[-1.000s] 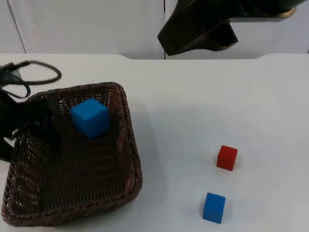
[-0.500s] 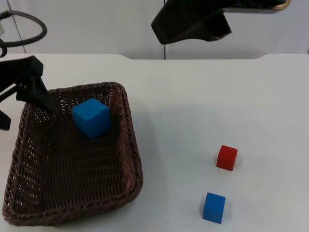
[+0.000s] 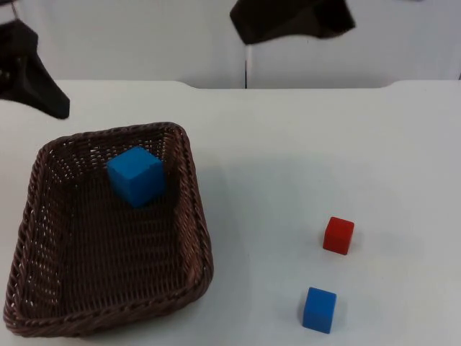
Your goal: Pick up the basket with the left hand and place the largest block into the basket with the right hand.
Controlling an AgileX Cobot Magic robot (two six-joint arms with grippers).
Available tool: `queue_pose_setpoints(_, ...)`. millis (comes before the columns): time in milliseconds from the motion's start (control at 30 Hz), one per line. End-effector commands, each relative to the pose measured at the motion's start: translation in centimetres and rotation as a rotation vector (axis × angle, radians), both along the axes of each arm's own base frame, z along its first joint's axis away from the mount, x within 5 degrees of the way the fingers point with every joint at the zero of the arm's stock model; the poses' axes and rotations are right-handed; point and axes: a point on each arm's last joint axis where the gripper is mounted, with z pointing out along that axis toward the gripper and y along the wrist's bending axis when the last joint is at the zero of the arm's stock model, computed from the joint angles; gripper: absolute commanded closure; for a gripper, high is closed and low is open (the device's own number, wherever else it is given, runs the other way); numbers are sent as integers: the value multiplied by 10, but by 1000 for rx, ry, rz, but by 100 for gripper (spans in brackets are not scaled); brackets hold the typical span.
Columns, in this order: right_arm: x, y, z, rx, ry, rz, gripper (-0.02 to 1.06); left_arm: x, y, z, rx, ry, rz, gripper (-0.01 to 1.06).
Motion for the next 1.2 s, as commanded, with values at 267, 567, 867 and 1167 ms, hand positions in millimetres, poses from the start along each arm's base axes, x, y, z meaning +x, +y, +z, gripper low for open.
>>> queue_pose_setpoints(267, -23, -28, 1, 39, -37, 1, 29, -50, -6, 61, 5, -210, -88, 26)
queue_pose_setpoints(567, -52, -63, -8, 62, -56, 2, 29, -104, -9, 106, 40, -439, -120, 26)
queue_pose_setpoints(867, -82, -99, -5, 130, -113, 2, 29, -156, -12, 126, 82, -565, -170, 26)
queue_pose_setpoints(1167, -105, -127, -20, 154, -132, 1, 29, -192, -12, 86, 119, -580, -171, 26)
